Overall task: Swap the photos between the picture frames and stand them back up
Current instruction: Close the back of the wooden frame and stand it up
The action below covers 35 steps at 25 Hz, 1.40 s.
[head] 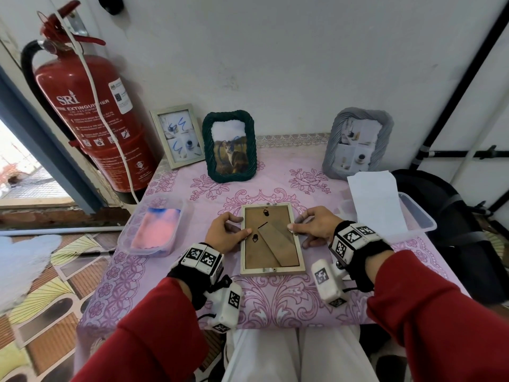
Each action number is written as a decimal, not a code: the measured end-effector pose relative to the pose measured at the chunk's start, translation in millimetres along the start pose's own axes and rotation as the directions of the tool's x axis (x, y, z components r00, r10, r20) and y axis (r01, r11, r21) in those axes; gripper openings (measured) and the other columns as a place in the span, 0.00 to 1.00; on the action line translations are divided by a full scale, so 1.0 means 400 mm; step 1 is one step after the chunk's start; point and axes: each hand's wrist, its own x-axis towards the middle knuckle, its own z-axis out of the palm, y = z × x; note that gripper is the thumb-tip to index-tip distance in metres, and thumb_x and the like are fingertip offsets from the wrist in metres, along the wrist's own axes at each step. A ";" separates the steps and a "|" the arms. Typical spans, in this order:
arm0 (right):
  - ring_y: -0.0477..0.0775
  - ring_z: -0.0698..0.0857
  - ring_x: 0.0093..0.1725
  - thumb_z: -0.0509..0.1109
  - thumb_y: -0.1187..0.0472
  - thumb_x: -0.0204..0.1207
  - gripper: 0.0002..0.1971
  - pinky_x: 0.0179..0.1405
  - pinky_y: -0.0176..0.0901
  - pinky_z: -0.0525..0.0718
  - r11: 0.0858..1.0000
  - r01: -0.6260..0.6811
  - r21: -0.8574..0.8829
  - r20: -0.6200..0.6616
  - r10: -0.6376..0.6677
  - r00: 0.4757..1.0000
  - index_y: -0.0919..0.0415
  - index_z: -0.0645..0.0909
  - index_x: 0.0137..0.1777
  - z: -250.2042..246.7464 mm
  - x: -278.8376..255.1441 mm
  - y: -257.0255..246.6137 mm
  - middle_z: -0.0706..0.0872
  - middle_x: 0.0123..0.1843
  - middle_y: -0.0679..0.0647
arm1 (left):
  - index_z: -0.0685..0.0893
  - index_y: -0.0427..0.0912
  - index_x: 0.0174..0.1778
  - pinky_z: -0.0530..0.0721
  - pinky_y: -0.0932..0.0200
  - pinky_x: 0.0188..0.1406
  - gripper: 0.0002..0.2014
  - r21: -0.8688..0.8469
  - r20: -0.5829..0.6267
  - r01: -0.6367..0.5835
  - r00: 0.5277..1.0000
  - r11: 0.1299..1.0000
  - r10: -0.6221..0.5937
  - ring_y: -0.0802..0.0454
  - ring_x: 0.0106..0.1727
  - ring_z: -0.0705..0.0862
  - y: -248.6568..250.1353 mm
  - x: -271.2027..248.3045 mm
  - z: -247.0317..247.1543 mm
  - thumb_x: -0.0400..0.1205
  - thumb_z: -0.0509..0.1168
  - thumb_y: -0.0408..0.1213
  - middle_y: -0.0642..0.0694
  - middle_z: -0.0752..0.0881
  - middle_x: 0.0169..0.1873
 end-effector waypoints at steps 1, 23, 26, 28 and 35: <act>0.49 0.81 0.13 0.78 0.60 0.69 0.12 0.12 0.34 0.78 1.000 0.000 -0.017 0.000 0.000 1.000 0.59 0.76 0.39 0.001 0.000 -0.002 0.83 0.33 0.57 | 0.75 0.40 0.48 0.84 0.65 0.19 0.13 -0.003 -0.003 0.004 1.000 1.000 -0.004 0.65 0.18 0.81 0.000 -0.001 0.001 0.74 0.73 0.31 0.46 0.81 0.29; 0.48 0.81 0.15 0.76 0.63 0.71 0.14 0.16 0.34 0.80 0.969 0.239 -0.054 -0.102 -0.244 0.964 0.59 0.74 0.30 0.014 -0.018 0.032 0.83 0.27 0.60 | 0.78 0.40 0.51 0.83 0.70 0.24 0.13 -0.041 -0.013 -0.008 1.000 0.999 0.007 0.55 0.30 0.81 -0.028 0.012 0.002 0.74 0.73 0.32 0.46 0.81 0.31; 0.49 0.80 0.16 0.77 0.65 0.70 0.14 0.16 0.36 0.81 0.949 0.278 -0.149 -0.099 -0.295 0.950 0.58 0.75 0.29 0.021 -0.019 0.020 0.81 0.23 0.57 | 0.78 0.40 0.51 0.84 0.64 0.29 0.13 -0.052 -0.015 -0.001 1.000 0.999 0.000 0.54 0.31 0.81 -0.026 0.009 0.004 0.74 0.73 0.31 0.46 0.80 0.31; 0.51 0.80 0.18 0.77 0.66 0.70 0.14 0.17 0.37 0.83 0.941 0.287 -0.178 -0.090 -0.306 0.948 0.58 0.75 0.29 0.021 -0.018 0.013 0.80 0.22 0.54 | 0.78 0.40 0.51 0.83 0.61 0.31 0.13 -0.063 -0.017 0.008 1.000 0.998 -0.009 0.53 0.32 0.81 -0.022 0.007 0.005 0.75 0.73 0.30 0.45 0.80 0.32; 0.54 0.81 0.21 0.75 0.64 0.73 0.14 0.19 0.38 0.84 0.929 0.291 -0.231 -0.079 -0.316 0.946 0.59 0.72 0.32 0.021 -0.028 0.020 0.81 0.24 0.58 | 0.77 0.36 0.53 0.83 0.67 0.21 0.12 -0.189 0.021 0.046 0.999 0.981 -0.043 0.53 0.31 0.82 -0.012 -0.002 0.006 0.76 0.69 0.25 0.42 0.79 0.32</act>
